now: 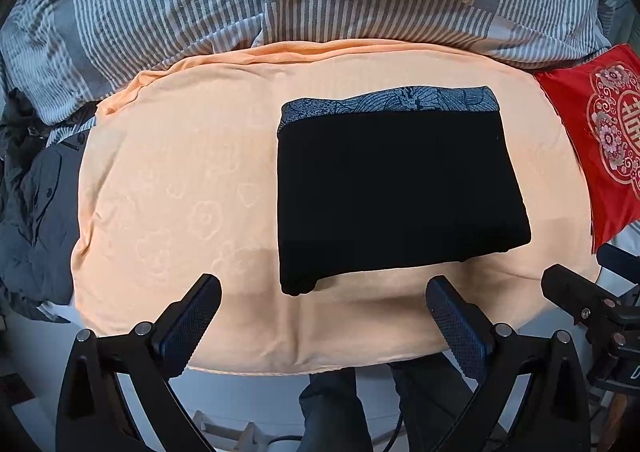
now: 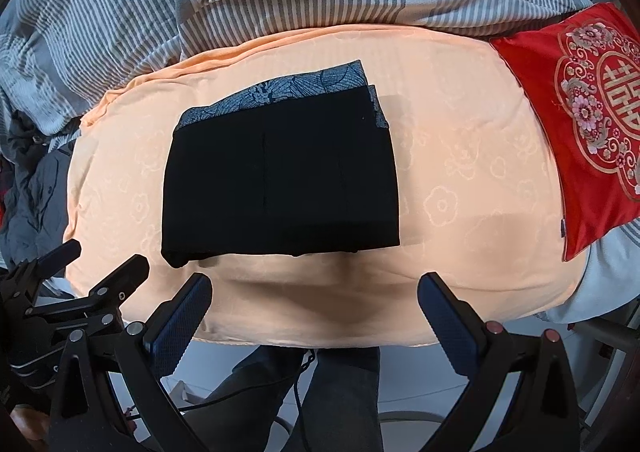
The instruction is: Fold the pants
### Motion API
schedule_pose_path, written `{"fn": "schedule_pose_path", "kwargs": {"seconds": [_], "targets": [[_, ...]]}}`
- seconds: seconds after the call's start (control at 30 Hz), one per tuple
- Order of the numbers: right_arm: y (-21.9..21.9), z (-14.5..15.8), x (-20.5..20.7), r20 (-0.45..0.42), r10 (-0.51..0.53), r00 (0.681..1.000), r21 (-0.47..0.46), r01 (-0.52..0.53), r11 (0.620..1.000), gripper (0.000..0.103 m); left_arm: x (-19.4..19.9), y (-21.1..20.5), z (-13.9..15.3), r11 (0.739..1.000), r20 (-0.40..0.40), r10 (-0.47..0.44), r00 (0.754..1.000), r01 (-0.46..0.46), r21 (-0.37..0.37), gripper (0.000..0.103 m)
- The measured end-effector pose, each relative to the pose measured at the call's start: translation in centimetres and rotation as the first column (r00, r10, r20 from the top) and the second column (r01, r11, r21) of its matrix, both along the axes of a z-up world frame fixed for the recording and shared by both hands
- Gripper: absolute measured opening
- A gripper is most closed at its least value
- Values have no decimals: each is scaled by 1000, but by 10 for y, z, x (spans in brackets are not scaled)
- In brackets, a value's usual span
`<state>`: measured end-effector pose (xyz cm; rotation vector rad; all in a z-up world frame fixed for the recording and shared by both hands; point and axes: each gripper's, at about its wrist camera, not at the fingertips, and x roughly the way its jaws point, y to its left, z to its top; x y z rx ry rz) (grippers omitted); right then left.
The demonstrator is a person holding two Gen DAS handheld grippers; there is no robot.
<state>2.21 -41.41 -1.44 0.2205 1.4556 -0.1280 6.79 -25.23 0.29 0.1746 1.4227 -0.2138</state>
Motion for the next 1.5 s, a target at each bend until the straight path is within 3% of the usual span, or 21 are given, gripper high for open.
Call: {"fn": "schedule_pose_path", "kwargs": {"seconds": [1.5], "targets": [[-1, 6, 12, 4, 10, 1000, -9, -10, 1000, 103, 3, -11, 3, 1000, 17, -18, 1000, 18, 11, 103]]}}
